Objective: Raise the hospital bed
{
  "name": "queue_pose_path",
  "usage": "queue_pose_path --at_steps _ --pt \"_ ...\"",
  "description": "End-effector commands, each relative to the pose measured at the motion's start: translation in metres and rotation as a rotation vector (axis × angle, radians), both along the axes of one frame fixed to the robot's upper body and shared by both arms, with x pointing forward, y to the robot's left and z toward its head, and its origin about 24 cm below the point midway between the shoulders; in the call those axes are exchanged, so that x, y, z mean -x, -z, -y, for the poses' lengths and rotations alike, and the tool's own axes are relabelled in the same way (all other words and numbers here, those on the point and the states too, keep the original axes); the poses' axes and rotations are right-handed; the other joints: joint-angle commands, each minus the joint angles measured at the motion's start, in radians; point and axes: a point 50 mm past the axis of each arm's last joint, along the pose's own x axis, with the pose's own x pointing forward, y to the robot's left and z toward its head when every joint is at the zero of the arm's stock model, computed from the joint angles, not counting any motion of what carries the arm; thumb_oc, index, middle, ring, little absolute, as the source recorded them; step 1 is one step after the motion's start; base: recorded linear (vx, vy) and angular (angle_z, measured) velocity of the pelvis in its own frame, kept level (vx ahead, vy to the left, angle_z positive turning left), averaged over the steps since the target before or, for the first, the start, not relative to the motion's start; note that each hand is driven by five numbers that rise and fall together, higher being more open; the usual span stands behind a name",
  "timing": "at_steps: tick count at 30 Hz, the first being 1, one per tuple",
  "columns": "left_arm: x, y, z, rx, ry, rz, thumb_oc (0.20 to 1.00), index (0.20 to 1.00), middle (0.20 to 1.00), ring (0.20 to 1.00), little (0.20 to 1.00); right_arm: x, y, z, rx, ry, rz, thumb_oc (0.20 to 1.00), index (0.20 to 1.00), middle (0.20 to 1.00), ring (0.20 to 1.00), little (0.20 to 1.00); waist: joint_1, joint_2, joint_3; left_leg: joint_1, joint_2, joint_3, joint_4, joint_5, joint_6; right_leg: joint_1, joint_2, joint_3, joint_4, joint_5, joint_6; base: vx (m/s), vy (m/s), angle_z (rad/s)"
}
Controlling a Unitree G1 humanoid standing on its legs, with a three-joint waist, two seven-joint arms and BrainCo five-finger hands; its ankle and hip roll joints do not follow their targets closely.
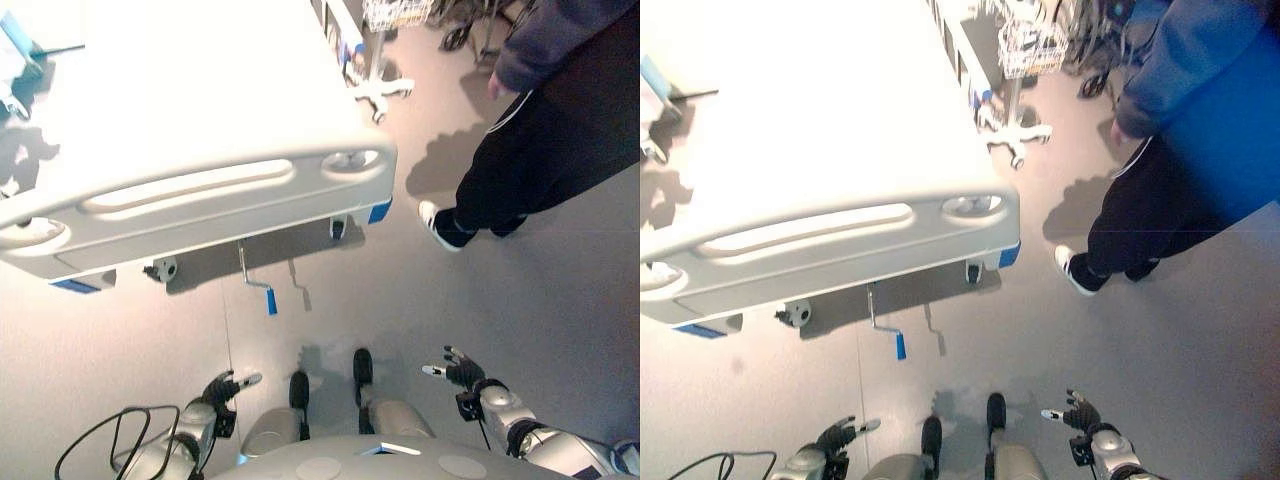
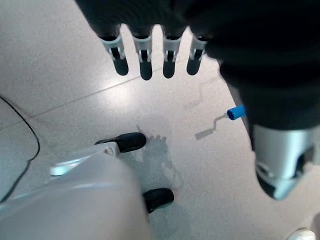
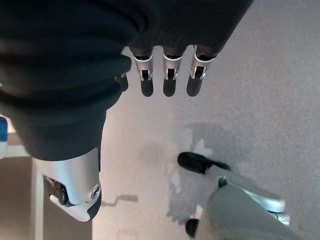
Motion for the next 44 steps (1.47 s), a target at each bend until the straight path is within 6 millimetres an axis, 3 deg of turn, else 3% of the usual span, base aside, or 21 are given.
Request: queue_pose_path --at_steps 1,9,18,44 --pt "-0.006 -0.001 0.0 0.009 0.005 0.001 1.0 1.0 1.0 1.0 1.0 0.0 0.0 0.002 -0.003 -0.008 -0.027 1.0 1.0 1.0 1.0 1.0 0.023 -0.001 0.003 -0.019 -0.041 -0.006 -0.009 0.04 -0.007 0.02 0.058 -0.011 0.102 -0.088 0.053 0.04 0.001 -0.01" --pt "0.026 0.005 -0.004 0.036 -0.05 -0.087 1.0 1.0 1.0 1.0 1.0 0.029 0.009 0.001 -0.028 0.032 -0.122 1.0 1.0 1.0 1.0 1.0 0.036 -0.008 -0.075 0.051 -0.032 -0.016 -0.042 0.048 -0.011 0.098 0.062 -0.008 0.058 -0.084 0.056 0.01 -0.001 0.0" --pt "0.037 0.008 0.003 0.028 0.047 -0.145 1.0 1.0 1.0 1.0 1.0 0.057 0.016 -0.002 -0.065 0.11 -0.212 1.0 1.0 1.0 1.0 1.0 0.044 -0.015 -0.116 0.105 -0.028 -0.024 -0.042 0.036 -0.011 0.158 0.058 -0.03 0.067 -0.106 0.053 0.04 -0.011 0.08" --pt "0.043 0.01 0.005 0.02 0.093 -0.169 1.0 1.0 1.0 1.0 1.0 0.059 0.018 -0.009 -0.08 0.107 -0.205 1.0 1.0 1.0 1.0 1.0 0.049 -0.019 -0.117 0.133 -0.025 -0.041 -0.042 0.017 -0.007 0.193 0.045 -0.053 0.076 -0.126 0.058 0.02 0.0 0.03"
